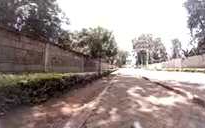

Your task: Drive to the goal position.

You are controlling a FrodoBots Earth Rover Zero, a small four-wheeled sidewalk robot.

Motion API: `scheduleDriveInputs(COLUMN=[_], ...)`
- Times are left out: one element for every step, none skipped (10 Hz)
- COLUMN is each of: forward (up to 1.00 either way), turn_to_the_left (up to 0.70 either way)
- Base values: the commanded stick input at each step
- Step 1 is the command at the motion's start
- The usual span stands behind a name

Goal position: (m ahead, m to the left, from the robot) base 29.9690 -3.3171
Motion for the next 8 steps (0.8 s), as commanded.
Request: scheduleDriveInputs(forward=[0.7,0.7,0.7,0.7,0.7,0.7,0.7,0.7], turn_to_the_left=[-0.35,-0.35,-0.35,-0.35,-0.35,-0.35,-0.35,-0.35])
